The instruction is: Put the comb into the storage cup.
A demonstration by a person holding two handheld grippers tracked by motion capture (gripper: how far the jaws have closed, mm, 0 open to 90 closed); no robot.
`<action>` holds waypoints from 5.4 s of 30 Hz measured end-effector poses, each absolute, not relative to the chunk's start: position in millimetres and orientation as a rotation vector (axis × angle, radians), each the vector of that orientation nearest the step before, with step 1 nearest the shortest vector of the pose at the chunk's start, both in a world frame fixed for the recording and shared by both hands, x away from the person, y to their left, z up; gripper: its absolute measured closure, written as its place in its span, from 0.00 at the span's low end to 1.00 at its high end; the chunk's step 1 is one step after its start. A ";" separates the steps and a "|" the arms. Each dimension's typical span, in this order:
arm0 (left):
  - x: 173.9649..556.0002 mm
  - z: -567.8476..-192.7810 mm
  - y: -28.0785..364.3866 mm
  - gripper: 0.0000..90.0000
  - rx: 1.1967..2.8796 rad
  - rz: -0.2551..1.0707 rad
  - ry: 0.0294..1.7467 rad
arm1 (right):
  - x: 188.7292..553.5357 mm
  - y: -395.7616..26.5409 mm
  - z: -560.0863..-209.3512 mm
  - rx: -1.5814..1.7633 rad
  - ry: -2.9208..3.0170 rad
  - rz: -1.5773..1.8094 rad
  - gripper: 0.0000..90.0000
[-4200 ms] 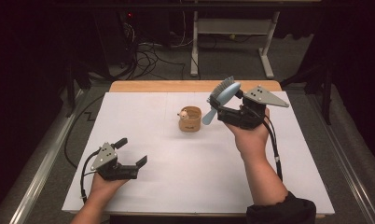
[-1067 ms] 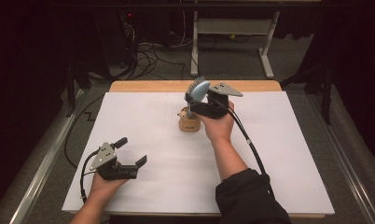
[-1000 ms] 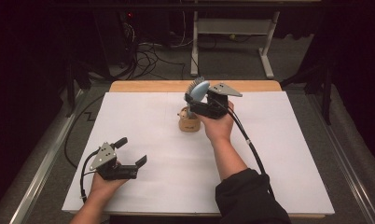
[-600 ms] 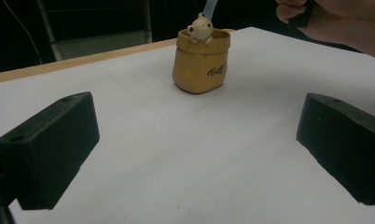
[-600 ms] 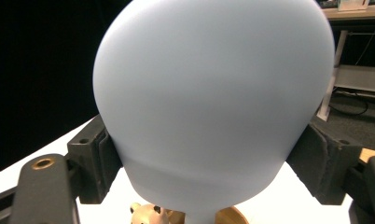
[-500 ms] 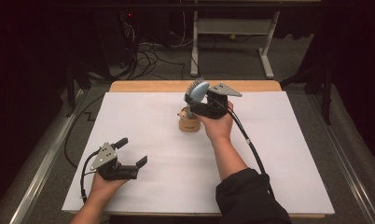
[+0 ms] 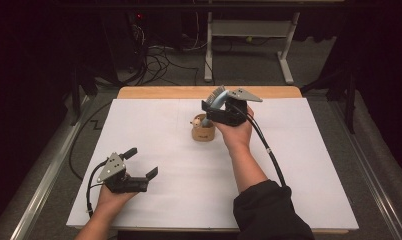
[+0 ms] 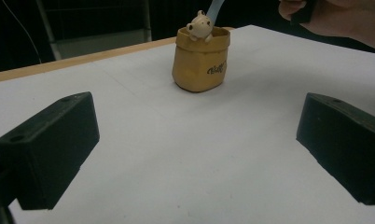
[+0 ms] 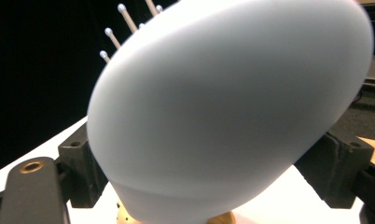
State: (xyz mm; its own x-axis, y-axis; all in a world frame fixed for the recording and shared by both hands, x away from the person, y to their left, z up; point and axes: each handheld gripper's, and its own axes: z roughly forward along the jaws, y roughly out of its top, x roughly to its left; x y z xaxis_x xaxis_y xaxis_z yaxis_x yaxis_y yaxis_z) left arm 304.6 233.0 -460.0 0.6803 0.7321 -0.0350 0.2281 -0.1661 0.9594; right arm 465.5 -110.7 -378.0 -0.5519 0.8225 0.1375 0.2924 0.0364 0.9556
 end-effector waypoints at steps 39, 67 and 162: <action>305.8 -461.3 231.9 0.00 1.728 0.532 0.776 | 460.6 -140.8 -385.3 1.214 1.822 1.518 0.14; 307.4 -461.5 228.7 0.00 1.734 0.522 0.764 | 453.8 -148.7 -390.1 1.204 1.862 1.479 0.02; 308.9 -465.3 236.7 0.00 1.735 0.486 0.814 | 284.1 -285.1 -457.8 1.134 1.820 1.370 0.01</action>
